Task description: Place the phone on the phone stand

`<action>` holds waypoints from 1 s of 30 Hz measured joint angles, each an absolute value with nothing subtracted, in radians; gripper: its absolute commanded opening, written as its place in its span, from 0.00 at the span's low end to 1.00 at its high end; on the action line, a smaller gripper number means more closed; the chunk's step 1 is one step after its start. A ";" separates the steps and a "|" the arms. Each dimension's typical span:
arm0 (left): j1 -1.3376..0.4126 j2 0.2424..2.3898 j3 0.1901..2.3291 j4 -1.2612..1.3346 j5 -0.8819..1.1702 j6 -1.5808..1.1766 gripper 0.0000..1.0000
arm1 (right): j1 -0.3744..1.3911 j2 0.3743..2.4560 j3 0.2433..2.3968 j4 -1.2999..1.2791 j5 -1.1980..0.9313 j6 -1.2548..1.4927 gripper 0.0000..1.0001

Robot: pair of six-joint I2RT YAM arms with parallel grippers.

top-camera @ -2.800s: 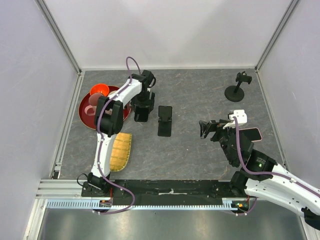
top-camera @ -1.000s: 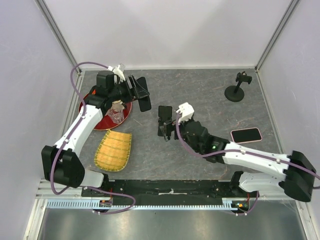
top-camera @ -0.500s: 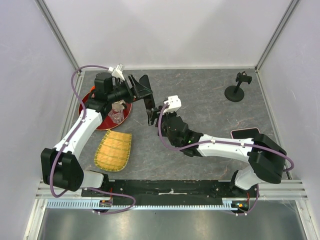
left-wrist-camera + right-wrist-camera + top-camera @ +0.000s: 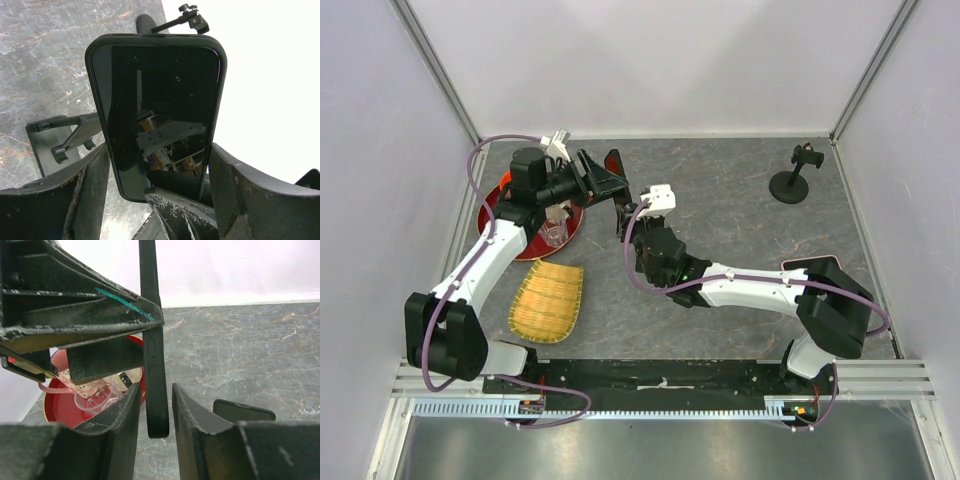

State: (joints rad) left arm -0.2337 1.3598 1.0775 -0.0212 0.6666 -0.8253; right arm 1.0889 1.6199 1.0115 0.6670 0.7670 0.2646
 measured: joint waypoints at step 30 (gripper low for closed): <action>-0.268 1.221 1.043 0.226 0.865 -0.780 0.78 | 0.991 0.864 0.831 -0.031 0.604 0.133 0.00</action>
